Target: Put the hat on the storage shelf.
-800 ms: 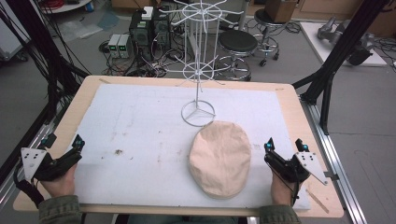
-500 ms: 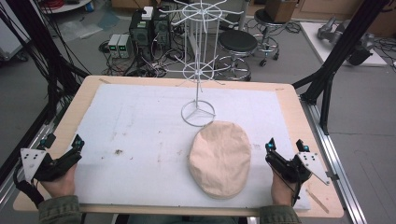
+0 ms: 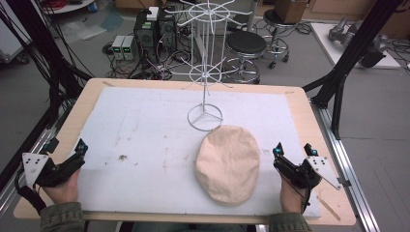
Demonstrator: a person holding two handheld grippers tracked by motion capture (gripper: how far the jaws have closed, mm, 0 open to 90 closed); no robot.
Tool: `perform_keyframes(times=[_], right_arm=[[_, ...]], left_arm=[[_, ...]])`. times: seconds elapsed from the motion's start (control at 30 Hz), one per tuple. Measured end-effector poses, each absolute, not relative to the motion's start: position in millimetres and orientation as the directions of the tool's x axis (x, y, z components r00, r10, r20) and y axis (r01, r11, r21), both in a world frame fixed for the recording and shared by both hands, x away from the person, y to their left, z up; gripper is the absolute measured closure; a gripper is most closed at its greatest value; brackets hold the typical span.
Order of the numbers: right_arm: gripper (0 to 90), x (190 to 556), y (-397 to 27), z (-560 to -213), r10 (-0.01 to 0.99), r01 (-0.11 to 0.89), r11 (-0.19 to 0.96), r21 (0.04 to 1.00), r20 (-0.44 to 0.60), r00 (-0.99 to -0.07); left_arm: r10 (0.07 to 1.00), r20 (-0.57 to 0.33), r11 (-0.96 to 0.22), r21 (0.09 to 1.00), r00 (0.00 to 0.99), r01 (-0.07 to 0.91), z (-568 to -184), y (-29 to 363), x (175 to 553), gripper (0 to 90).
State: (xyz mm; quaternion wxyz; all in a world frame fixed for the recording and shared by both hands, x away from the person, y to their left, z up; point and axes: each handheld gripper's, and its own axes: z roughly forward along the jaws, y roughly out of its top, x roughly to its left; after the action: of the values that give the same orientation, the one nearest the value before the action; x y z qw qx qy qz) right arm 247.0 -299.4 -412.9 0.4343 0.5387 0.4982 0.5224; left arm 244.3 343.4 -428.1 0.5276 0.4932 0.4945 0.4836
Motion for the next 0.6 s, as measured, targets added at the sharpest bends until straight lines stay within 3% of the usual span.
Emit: perform_keyframes(times=[0.6], right_arm=[[5.2, 247.4, -278.2, -403.6, 0.980, 0.114, -0.068, 0.991, 0.087, -0.178]], left_arm=[[0.998, -0.047, 0.048, 0.999, 0.050, -0.016, -428.6, 343.7, 245.6, 18.2]])
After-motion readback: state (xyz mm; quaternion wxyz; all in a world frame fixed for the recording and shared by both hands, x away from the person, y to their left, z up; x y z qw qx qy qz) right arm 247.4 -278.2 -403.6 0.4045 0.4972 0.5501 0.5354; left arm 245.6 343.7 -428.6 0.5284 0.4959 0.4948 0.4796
